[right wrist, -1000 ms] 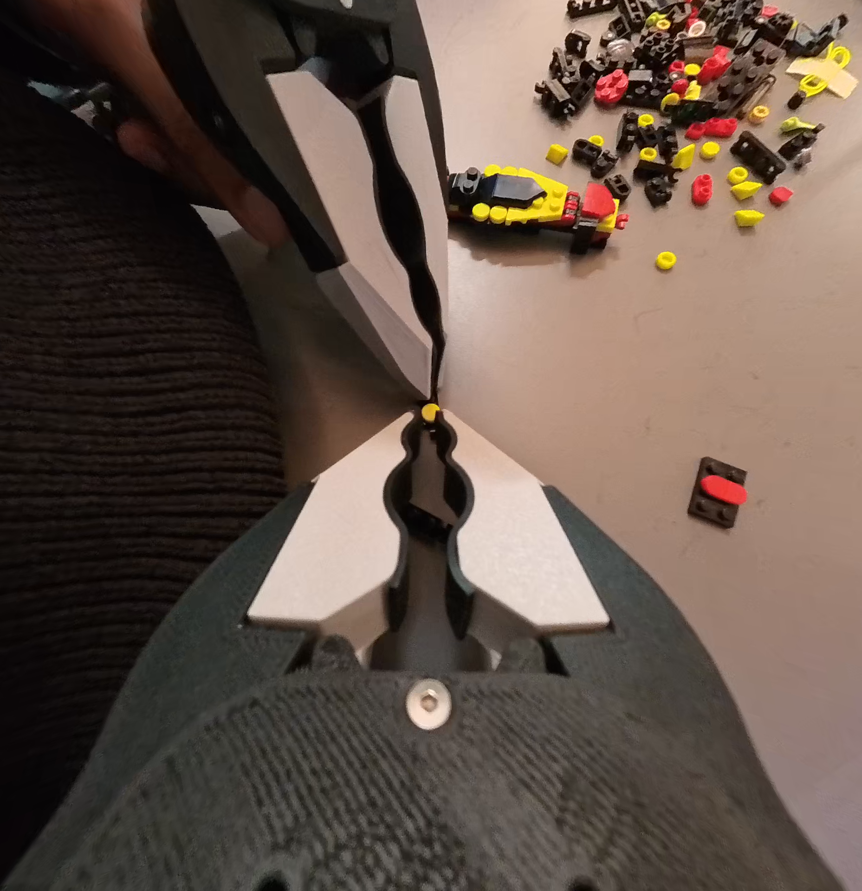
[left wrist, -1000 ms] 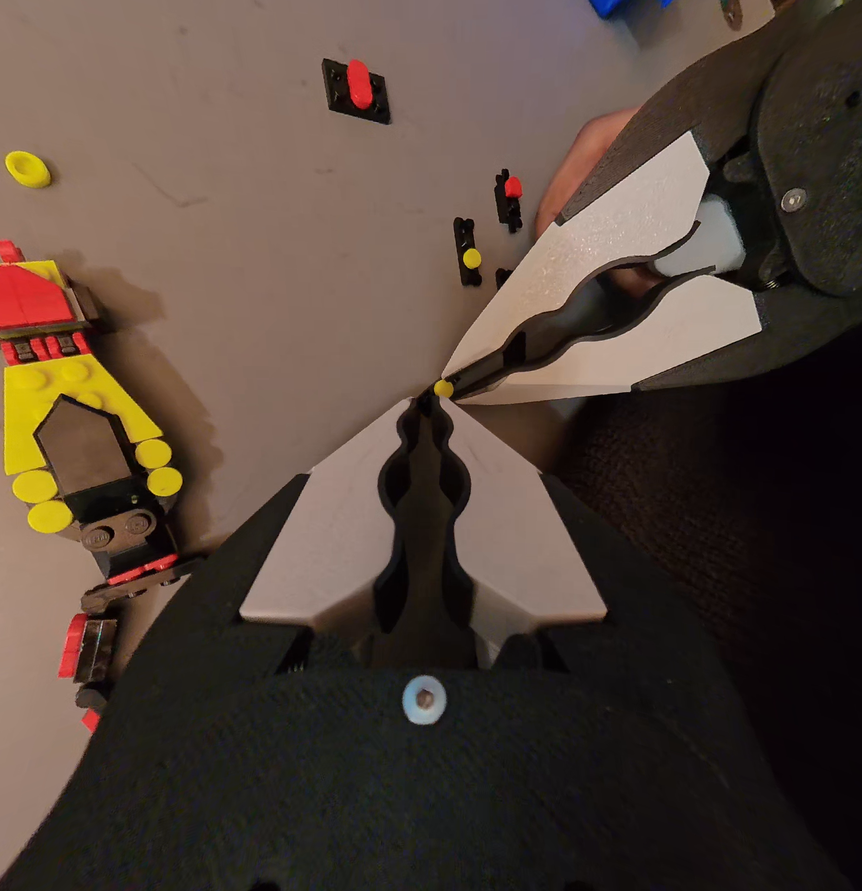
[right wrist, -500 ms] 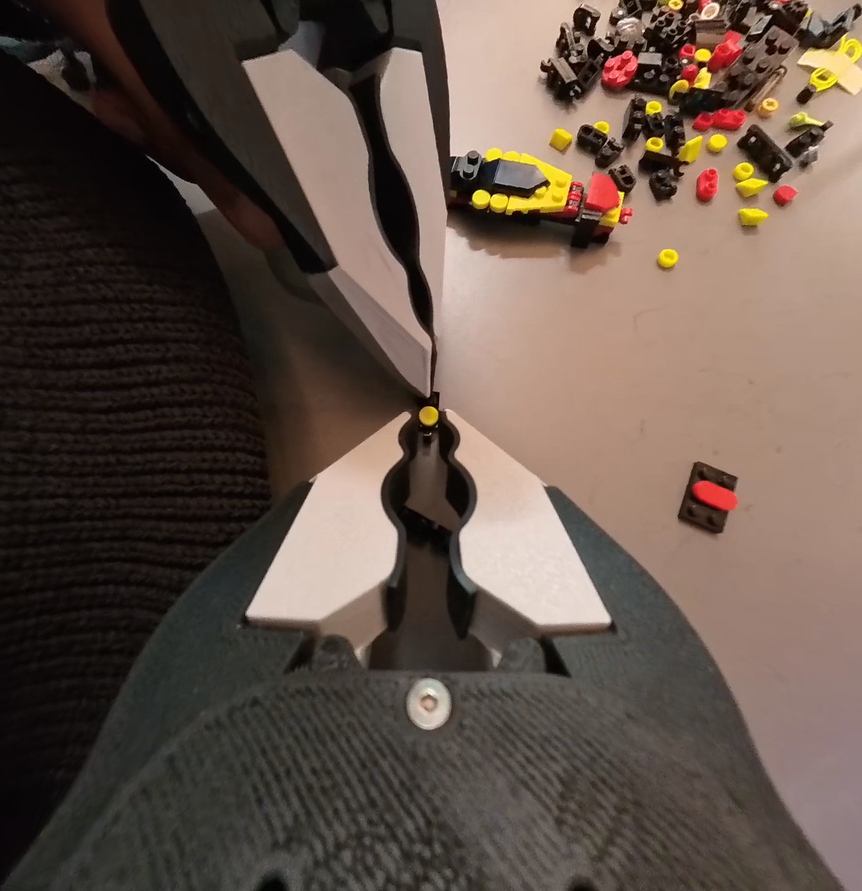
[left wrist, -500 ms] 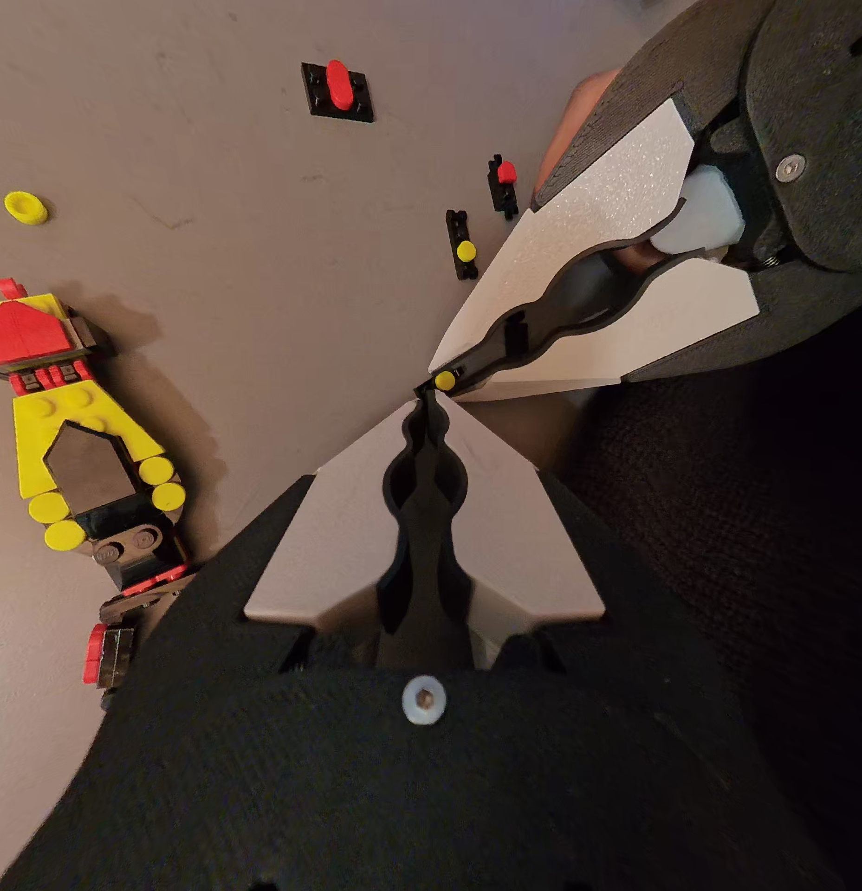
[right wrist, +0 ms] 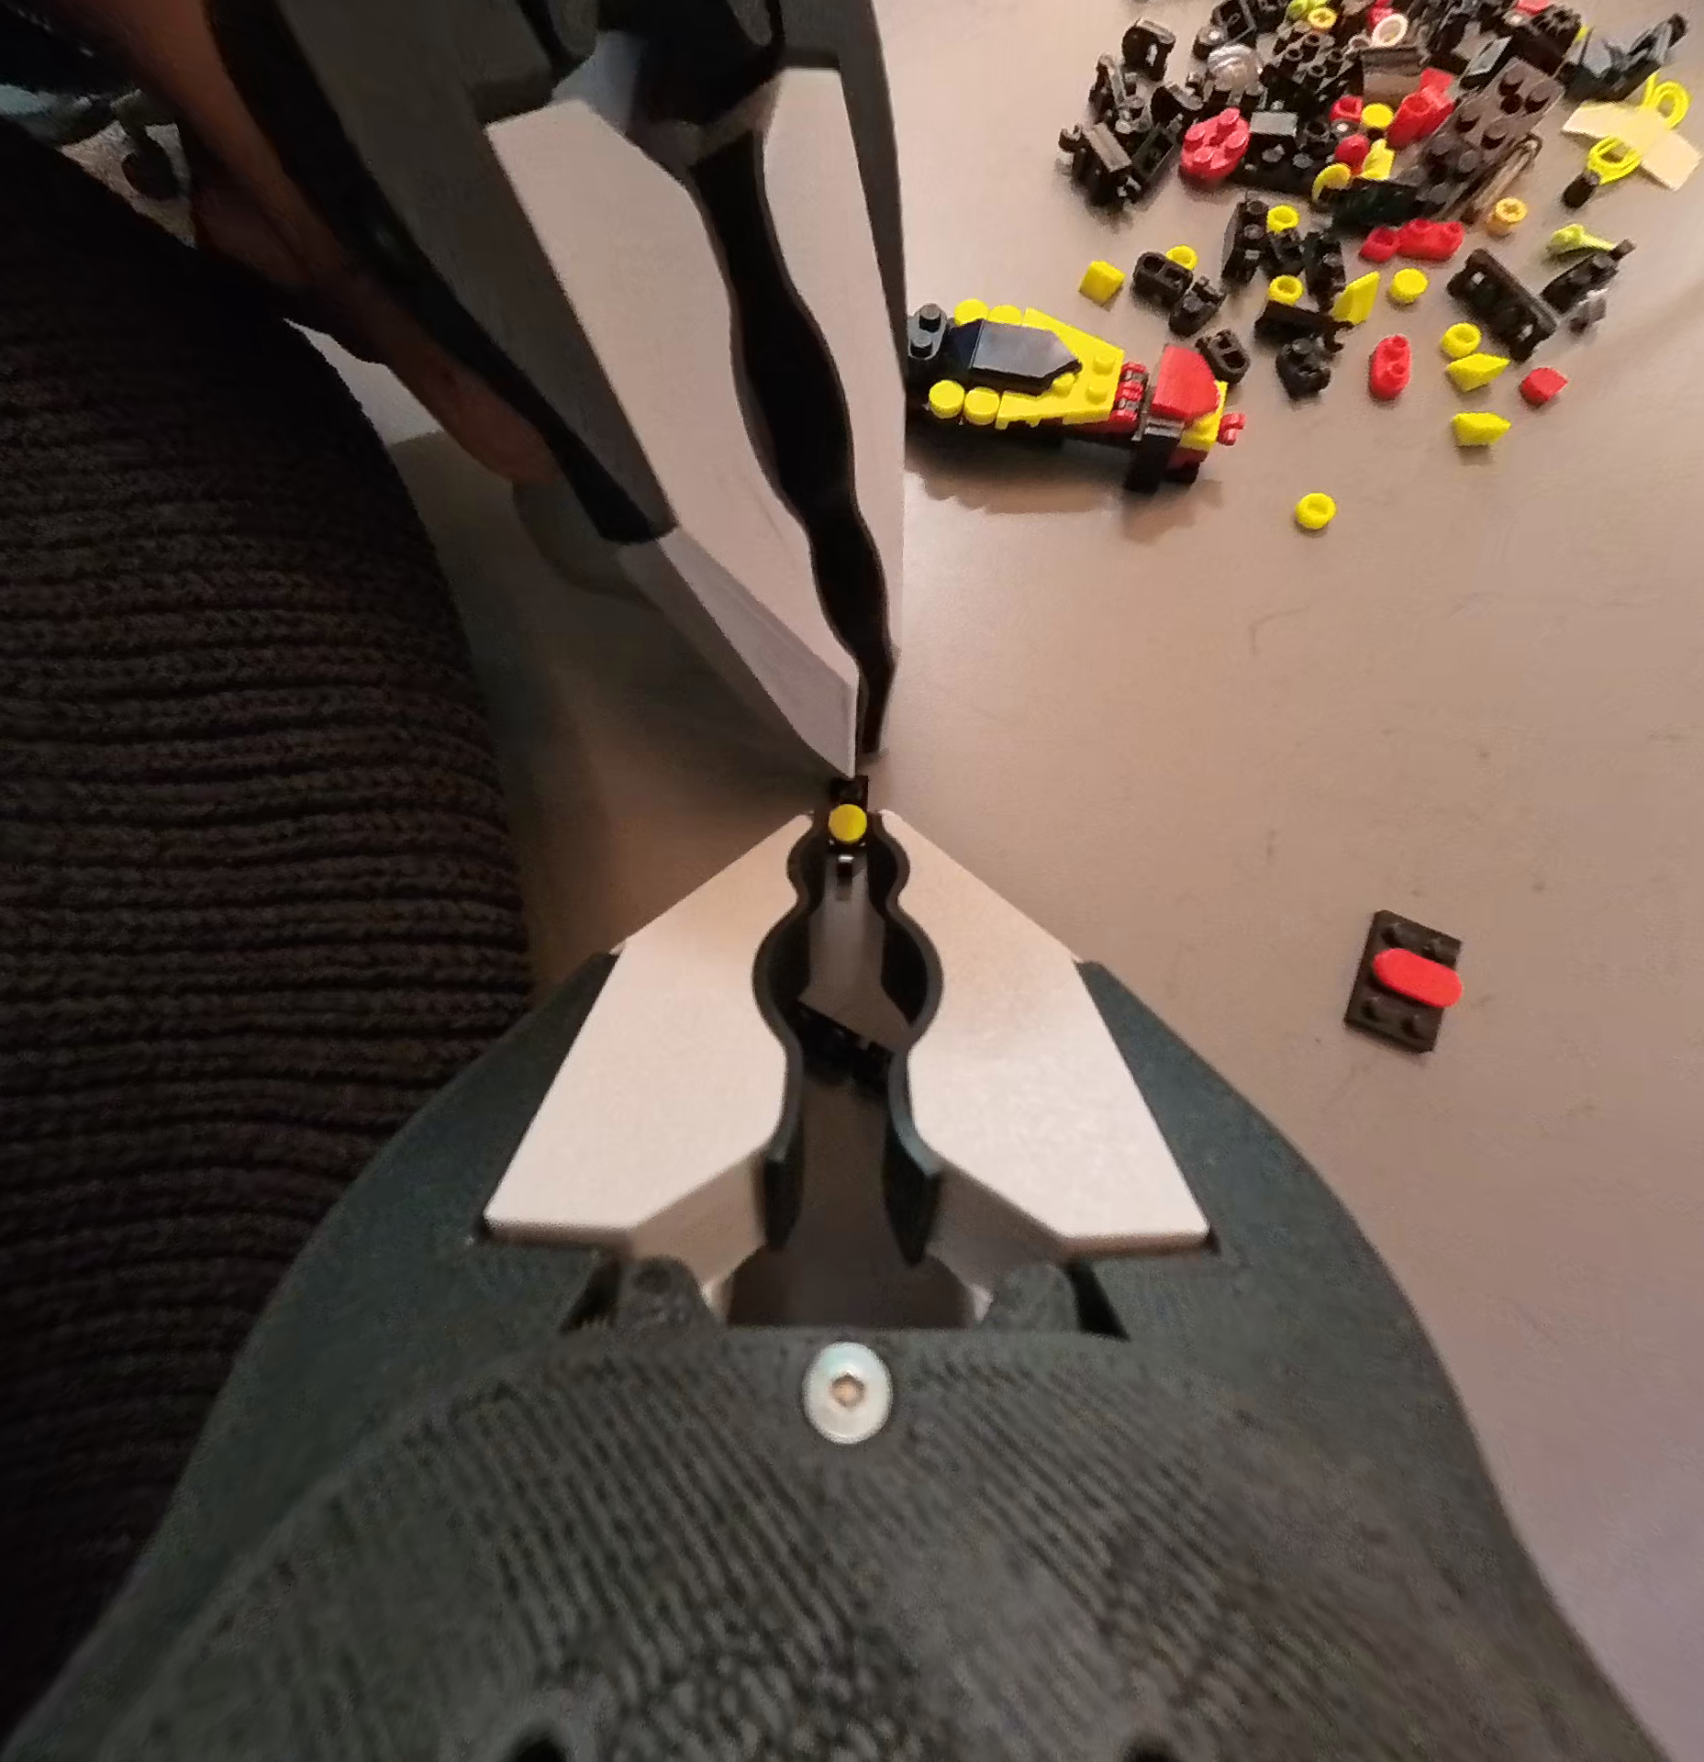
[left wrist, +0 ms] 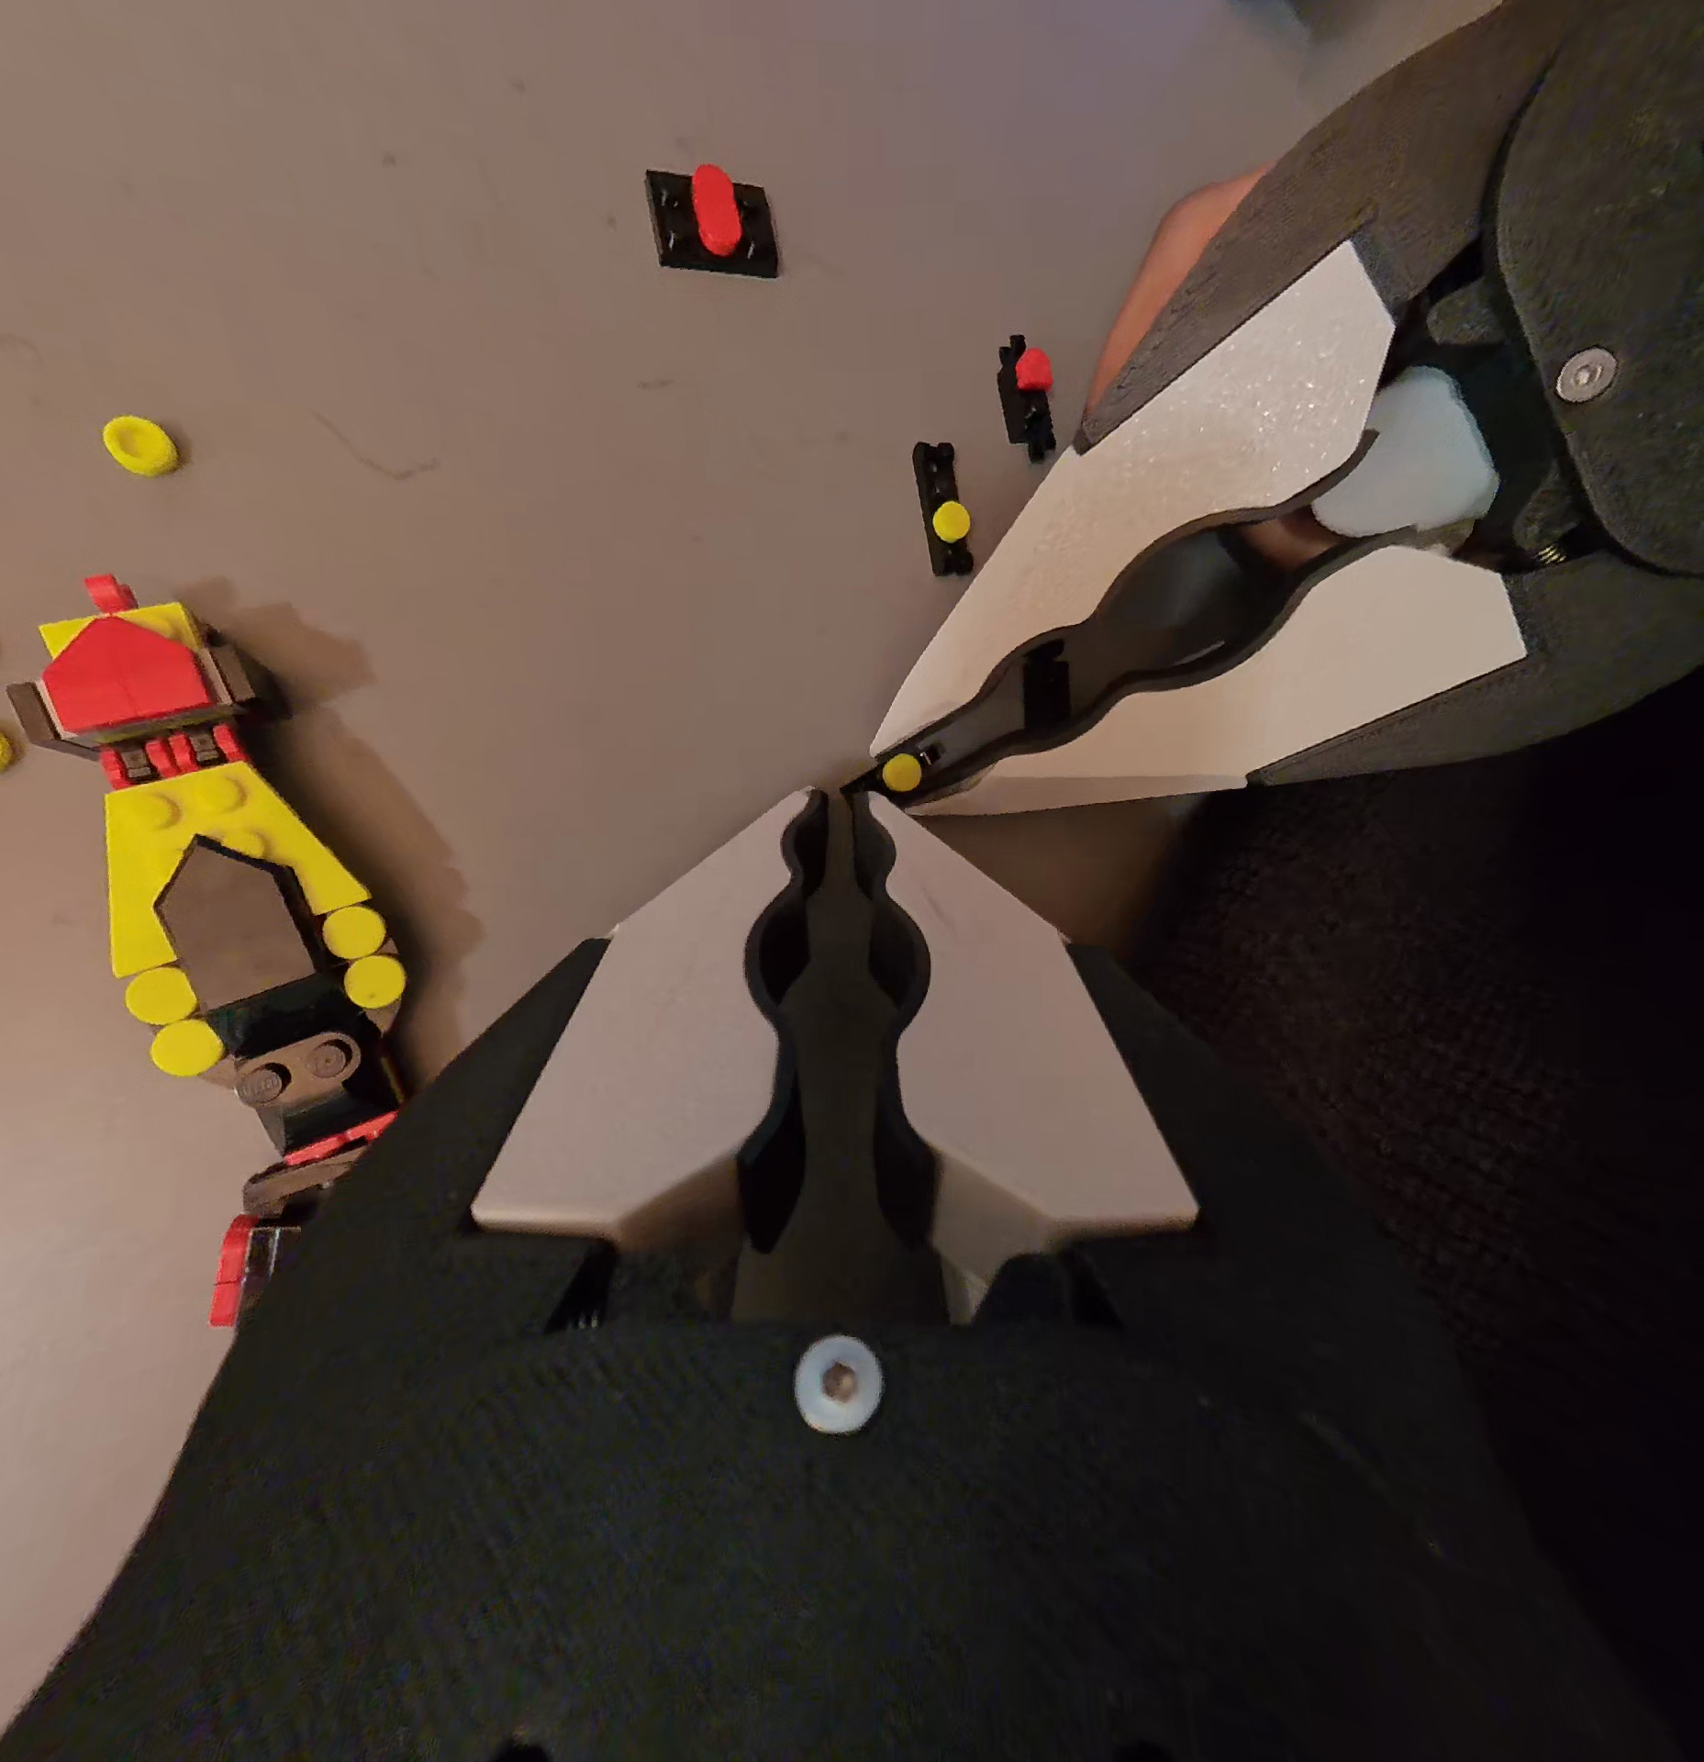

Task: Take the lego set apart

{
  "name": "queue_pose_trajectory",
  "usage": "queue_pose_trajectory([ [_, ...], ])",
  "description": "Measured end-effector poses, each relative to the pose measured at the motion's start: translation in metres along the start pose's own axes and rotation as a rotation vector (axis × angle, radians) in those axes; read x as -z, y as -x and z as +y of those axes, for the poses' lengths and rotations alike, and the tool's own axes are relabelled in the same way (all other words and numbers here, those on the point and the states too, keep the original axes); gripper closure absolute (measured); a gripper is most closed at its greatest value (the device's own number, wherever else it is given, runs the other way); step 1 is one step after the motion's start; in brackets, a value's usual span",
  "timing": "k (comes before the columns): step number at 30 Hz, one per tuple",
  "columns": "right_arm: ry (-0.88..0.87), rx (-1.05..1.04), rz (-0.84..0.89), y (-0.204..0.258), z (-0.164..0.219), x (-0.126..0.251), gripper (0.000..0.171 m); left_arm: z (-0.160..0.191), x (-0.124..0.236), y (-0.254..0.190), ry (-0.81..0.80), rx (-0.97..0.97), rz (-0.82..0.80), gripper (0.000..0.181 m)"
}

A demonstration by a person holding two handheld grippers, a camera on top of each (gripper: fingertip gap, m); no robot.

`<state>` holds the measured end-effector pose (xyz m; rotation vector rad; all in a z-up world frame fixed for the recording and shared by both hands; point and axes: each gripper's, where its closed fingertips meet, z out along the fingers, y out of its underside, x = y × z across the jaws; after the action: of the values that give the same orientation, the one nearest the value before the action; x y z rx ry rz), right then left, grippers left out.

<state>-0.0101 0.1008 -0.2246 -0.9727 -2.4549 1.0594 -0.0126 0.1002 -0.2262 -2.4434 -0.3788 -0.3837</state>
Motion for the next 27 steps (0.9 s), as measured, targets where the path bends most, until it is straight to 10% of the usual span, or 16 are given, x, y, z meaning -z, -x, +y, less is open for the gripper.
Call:
queue_pose_trajectory([
  [27, -0.01, 0.035, 0.002, 0.001, 0.0, 0.001, 0.164, -0.004, -0.004, -0.01, -0.029, -0.156, -0.022, 0.181],
])
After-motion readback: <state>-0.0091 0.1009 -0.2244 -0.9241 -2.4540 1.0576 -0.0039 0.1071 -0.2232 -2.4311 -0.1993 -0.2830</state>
